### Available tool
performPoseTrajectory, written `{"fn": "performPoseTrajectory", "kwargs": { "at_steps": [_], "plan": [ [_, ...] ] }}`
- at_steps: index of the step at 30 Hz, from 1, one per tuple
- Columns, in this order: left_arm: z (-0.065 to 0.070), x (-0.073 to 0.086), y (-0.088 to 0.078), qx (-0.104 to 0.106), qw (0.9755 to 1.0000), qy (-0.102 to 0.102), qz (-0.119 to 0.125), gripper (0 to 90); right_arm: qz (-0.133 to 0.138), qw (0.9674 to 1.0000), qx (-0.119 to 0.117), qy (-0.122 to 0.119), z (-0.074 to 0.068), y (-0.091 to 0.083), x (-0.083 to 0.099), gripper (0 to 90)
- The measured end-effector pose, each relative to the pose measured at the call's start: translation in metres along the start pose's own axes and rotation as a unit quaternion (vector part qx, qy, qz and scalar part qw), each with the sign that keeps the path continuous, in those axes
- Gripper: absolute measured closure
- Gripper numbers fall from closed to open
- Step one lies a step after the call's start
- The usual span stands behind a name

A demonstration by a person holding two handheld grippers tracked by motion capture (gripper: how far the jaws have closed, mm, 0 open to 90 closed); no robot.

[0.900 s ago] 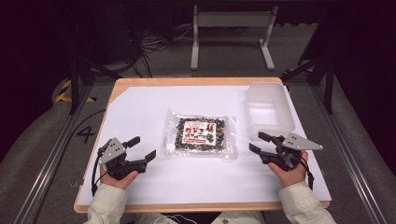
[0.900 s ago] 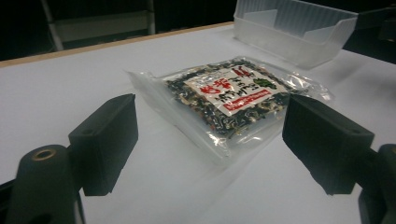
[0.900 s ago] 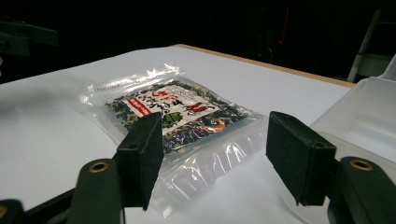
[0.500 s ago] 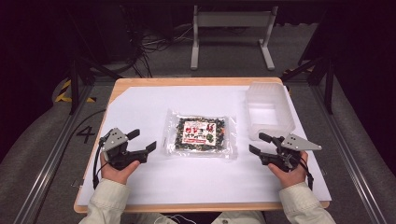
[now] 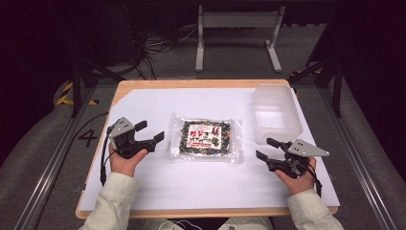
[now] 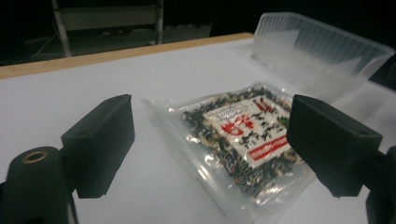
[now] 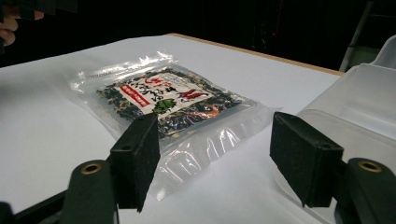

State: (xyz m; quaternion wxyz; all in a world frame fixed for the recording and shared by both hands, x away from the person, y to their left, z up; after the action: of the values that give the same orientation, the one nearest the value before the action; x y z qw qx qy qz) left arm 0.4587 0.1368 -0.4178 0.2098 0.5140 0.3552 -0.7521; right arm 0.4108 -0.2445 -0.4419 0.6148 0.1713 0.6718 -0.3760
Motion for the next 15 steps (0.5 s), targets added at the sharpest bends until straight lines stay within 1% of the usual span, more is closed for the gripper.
{"fn": "performPoseTrajectory", "kwargs": {
  "at_steps": [1,2,3,5,6,9,10,11,12,13,15],
  "plan": [
    [-0.002,-0.004,0.0,0.007,0.9998,-0.015,0.012,15.6,0.001,1.0,0.0,0.0,0.0,0.0,0.0,33.0],
    [-0.005,-0.006,0.001,0.005,0.9995,-0.023,0.022,15.2,0.001,1.0,0.0,0.001,0.0,0.0,0.0,32.9],
    [-0.005,-0.006,0.001,0.005,0.9995,-0.023,0.022,14.7,0.001,1.0,0.0,0.001,0.0,0.0,0.0,32.9],
    [-0.008,-0.003,0.004,-0.001,0.9997,-0.018,0.014,14.5,0.001,1.0,0.0,0.001,0.0,-0.001,0.001,32.9],
    [-0.008,0.002,0.009,-0.007,0.9999,-0.012,-0.001,13.7,0.0,1.0,0.0,0.001,0.0,0.0,0.001,32.9],
    [-0.005,0.01,0.018,-0.002,0.9998,-0.01,-0.018,12.8,0.0,1.0,-0.002,0.0,-0.001,0.0,0.001,32.9],
    [-0.005,0.01,0.018,-0.002,0.9998,-0.01,-0.018,12.7,0.0,1.0,-0.002,0.0,-0.001,0.0,0.001,32.9],
    [-0.004,0.014,0.023,0.001,0.9995,-0.019,-0.024,12.5,-0.003,1.0,-0.002,-0.002,-0.001,0.001,0.002,33.0],
    [-0.003,0.016,0.026,0.004,0.9992,-0.031,-0.024,12.4,-0.004,1.0,-0.001,-0.003,-0.002,0.001,0.002,32.9],
    [-0.003,0.019,0.028,0.008,0.9989,-0.038,-0.026,12.5,-0.005,1.0,0.0,-0.004,-0.002,0.001,0.003,33.0],
    [-0.003,0.025,0.033,0.009,0.9983,-0.045,-0.036,12.6,-0.006,1.0,-0.001,-0.004,-0.002,0.001,0.003,32.9]
  ]
}}
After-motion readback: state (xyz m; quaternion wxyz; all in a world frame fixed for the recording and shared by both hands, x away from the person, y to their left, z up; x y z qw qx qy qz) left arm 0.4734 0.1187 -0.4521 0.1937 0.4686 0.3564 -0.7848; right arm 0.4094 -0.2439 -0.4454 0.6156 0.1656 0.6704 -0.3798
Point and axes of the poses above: each handheld gripper's, and its own axes: y roughly forward along the jaws, x roughly out of its underside, z roughly to its right, the point moved 9 cm from there along y, roughly forward along the jaws, and after that the axes turned 2 degrees about -y, right-handed, at the moved point
